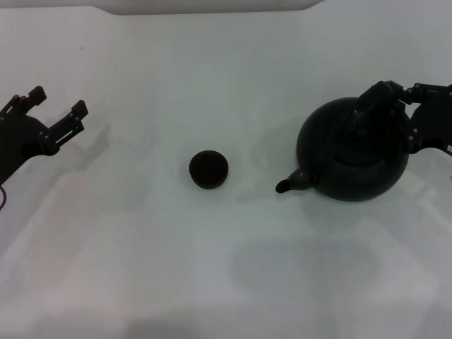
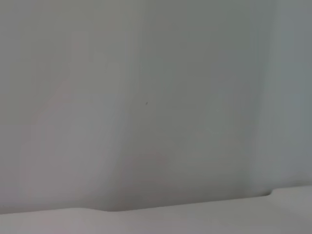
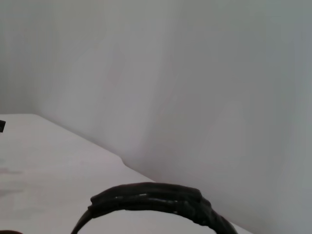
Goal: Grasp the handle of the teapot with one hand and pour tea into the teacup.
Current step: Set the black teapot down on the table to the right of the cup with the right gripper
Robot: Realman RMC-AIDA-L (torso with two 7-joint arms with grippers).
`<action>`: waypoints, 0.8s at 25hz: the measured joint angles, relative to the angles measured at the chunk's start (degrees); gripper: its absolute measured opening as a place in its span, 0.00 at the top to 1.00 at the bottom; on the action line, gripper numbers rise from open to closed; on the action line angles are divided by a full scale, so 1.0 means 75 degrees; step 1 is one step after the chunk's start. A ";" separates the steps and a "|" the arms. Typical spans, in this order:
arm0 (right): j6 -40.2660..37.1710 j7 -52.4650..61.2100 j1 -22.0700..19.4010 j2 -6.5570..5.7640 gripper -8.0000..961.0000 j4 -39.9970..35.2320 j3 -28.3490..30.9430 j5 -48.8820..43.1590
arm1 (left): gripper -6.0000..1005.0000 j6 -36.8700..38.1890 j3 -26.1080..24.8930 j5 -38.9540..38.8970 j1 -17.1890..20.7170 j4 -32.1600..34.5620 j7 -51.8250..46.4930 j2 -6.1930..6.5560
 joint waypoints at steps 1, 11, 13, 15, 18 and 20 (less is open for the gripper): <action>-0.0001 -0.0002 0.0003 -0.0003 0.88 0.0007 -0.0003 0.0001 | 0.14 -0.0010 0.0001 0.0000 0.0000 -0.0003 -0.0002 0.0000; -0.0012 -0.0100 0.0009 -0.0020 0.88 0.0118 -0.0011 0.0005 | 0.14 -0.0058 0.0007 0.0000 0.0022 -0.0017 -0.0025 -0.0011; -0.0023 -0.0161 0.0009 -0.0026 0.88 0.0135 -0.0011 0.0006 | 0.14 -0.0067 0.0007 0.0002 0.0036 -0.0016 -0.0027 -0.0014; -0.0065 -0.0255 0.0015 -0.0027 0.88 0.0183 0.0013 0.0005 | 0.14 -0.0080 0.0007 0.0003 0.0050 0.0002 -0.0028 -0.0019; -0.0185 -0.0302 0.0040 -0.0026 0.88 0.0252 0.0069 0.0005 | 0.14 -0.0088 0.0007 0.0007 0.0052 0.0000 -0.0030 -0.0022; -0.0233 -0.0304 0.0058 -0.0025 0.88 0.0275 0.0084 0.0006 | 0.14 -0.0090 0.0007 0.0010 0.0052 -0.0002 -0.0031 -0.0023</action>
